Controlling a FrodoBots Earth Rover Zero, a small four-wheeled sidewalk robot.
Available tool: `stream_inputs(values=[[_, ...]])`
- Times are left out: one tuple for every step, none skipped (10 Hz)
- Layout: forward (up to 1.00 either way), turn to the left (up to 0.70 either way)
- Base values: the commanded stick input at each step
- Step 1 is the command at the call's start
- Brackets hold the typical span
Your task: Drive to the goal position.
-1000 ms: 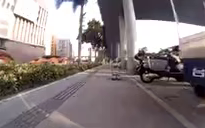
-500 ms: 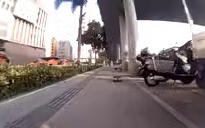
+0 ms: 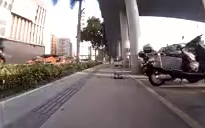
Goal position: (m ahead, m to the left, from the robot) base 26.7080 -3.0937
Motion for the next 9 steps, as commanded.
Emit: stream_inputs(values=[[0.45,0.0],[0.45,0.0],[0.45,0.0],[0.45,0.0],[0.45,0.0],[0.45,0.0],[0.45,0.0],[0.45,0.0],[0.45,-0.03]])
